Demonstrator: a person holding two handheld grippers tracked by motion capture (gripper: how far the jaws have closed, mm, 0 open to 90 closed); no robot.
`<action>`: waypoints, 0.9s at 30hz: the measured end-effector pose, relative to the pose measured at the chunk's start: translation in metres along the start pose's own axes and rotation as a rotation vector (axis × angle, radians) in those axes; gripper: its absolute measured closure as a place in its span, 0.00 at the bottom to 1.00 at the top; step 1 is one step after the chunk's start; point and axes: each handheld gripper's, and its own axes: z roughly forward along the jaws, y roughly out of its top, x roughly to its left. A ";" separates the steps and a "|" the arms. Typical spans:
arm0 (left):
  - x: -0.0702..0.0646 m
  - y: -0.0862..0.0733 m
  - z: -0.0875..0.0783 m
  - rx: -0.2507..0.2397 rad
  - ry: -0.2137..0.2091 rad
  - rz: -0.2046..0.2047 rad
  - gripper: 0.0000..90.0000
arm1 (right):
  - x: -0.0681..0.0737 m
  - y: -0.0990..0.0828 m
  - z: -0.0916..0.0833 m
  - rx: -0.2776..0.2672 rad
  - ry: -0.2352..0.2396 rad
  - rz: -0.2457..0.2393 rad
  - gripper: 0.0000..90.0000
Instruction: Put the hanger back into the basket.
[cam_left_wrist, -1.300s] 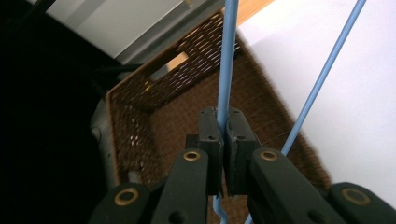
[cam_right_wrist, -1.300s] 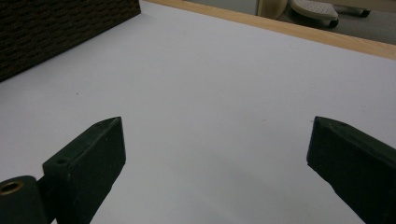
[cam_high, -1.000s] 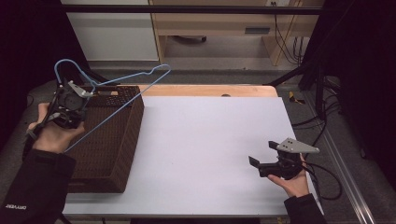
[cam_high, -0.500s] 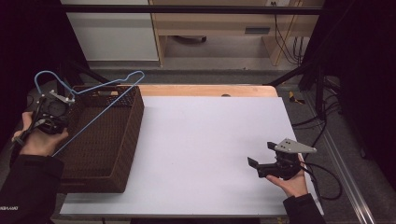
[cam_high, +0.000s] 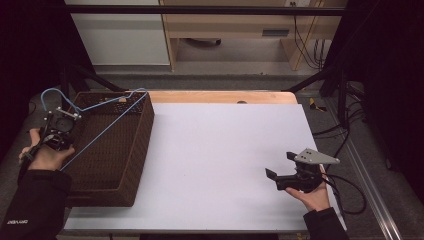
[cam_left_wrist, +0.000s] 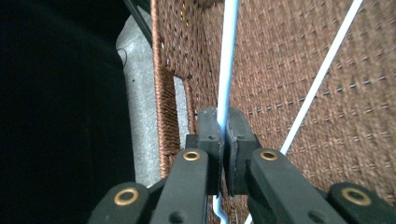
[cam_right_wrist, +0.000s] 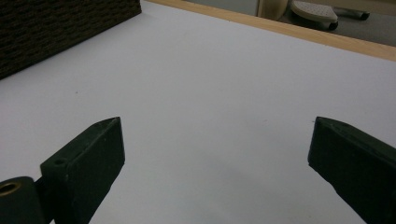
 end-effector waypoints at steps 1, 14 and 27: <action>-0.002 -0.001 0.004 0.002 0.001 -0.010 0.97 | 0.000 0.000 0.000 0.002 -0.001 0.000 0.05; -0.018 -0.017 0.042 0.110 -0.017 -0.021 0.96 | 0.001 -0.001 0.002 0.008 0.001 -0.002 0.05; -0.017 -0.024 0.014 -0.009 -0.206 -0.071 0.77 | 0.001 -0.001 0.002 0.006 -0.001 0.000 0.05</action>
